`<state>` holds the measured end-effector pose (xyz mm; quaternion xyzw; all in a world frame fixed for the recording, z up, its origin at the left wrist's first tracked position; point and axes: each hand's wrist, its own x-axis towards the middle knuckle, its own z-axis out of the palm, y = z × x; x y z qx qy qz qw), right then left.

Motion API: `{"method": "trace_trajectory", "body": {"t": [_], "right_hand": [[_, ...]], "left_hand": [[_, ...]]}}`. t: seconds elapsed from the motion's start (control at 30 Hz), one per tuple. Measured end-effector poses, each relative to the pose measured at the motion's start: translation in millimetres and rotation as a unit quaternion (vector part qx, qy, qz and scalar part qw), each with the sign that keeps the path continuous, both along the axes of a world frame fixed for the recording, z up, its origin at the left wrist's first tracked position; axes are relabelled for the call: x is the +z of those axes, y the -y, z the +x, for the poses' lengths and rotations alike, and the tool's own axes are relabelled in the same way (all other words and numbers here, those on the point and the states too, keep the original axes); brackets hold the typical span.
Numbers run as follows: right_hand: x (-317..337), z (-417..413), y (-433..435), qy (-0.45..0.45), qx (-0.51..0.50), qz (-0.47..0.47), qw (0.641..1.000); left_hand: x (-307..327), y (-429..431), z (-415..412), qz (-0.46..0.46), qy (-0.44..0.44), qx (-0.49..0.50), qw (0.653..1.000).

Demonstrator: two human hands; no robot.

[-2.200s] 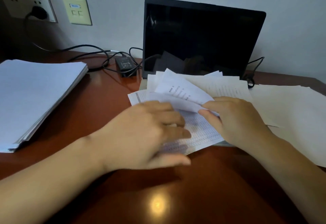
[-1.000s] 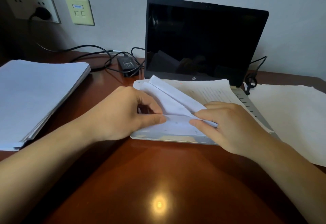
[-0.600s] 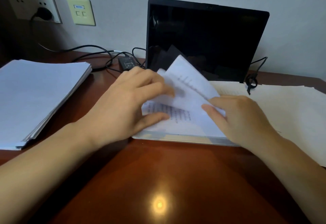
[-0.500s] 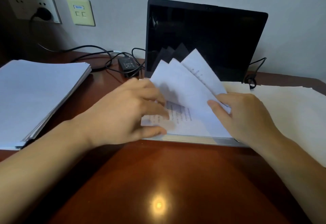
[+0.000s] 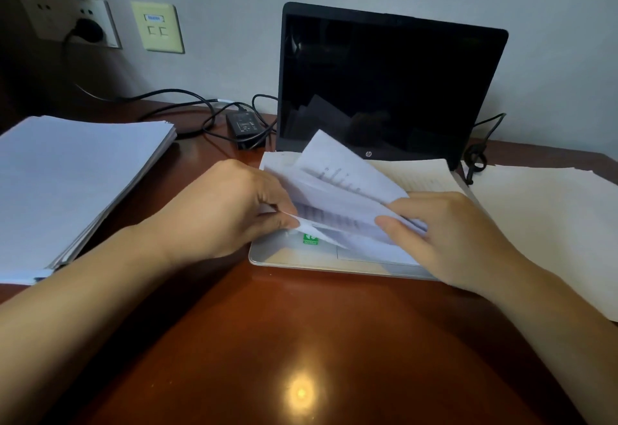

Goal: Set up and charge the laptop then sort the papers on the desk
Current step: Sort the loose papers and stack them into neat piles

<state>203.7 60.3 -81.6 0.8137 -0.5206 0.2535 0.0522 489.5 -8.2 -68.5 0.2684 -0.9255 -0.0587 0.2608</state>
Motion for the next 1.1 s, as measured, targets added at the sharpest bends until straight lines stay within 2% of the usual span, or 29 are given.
{"method": "trace_trajectory", "body": {"t": [0.17, 0.37, 0.5, 0.67, 0.73, 0.87, 0.93, 1.0, 1.1], "right_hand": [[3.8, 10.5, -6.5, 0.015, 0.048, 0.024, 0.998], [3.1, 6.8, -5.6, 0.001, 0.029, 0.027, 0.999], [2.8, 3.0, -7.4, -0.005, 0.011, 0.041, 0.999], [2.3, -0.1, -6.0, -0.009, -0.009, 0.037, 0.999], [3.7, -0.4, -4.8, -0.025, -0.028, 0.016, 0.999], [7.8, -0.9, -2.6, -0.013, -0.101, -0.018, 0.995], [6.0, -4.0, -1.3, -0.017, -0.135, -0.011, 0.991], [4.3, -6.6, -0.4, -0.019, -0.158, -0.012, 0.987], [5.0, -7.3, -1.2, 0.003, -0.164, -0.005, 0.986]], "left_hand": [[-3.6, 2.8, 0.0, 0.073, -0.095, 0.061, 0.991], [-0.8, -0.7, -1.3, 0.099, -0.09, 0.024, 0.991], [-2.4, -0.6, -2.0, 0.084, -0.071, 0.006, 0.994], [-4.2, -3.0, -3.2, 0.039, -0.143, 0.031, 0.989], [-3.0, -5.0, -3.5, -0.008, -0.147, 0.035, 0.988], [4.8, -7.2, -2.1, -0.131, -0.101, 0.072, 0.984], [10.4, -9.4, 0.5, -0.158, -0.053, 0.038, 0.985], [9.7, -10.3, 1.6, -0.162, 0.012, -0.005, 0.987], [1.8, -7.3, 1.0, -0.095, 0.098, -0.028, 0.99]]}}
